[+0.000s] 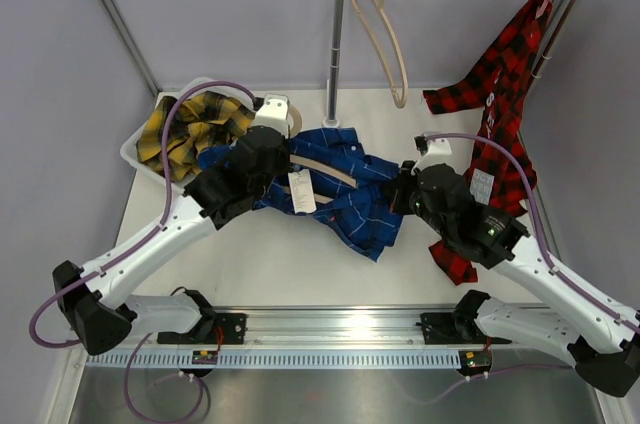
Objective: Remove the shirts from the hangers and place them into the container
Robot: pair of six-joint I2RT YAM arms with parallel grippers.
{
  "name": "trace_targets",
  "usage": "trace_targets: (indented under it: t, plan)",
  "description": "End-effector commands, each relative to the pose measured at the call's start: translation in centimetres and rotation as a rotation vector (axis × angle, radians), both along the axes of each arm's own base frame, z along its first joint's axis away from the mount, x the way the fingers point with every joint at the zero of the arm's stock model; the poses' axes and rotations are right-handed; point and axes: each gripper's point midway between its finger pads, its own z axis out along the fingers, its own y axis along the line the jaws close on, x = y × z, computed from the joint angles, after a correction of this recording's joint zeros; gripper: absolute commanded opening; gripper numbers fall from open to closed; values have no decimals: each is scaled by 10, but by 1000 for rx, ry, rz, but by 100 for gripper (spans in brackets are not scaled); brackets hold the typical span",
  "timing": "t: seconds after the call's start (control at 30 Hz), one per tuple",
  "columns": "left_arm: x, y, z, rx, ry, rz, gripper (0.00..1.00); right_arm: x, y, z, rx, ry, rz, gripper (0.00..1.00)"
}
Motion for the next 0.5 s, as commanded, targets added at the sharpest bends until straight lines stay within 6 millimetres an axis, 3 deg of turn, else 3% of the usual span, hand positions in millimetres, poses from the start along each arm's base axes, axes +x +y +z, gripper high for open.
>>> trace_targets:
  t: [0.0,0.17,0.47]
  plan:
    - [1,11,45,-45,-114,17,0,2,-45,-22,-114,26,-118,0]
    - [-2,9,51,-73,-143,-20,0,1,-63,-27,-131,39,-139,0]
    - [2,28,55,-68,-161,59,0,0,-90,-35,-207,54,-194,0]
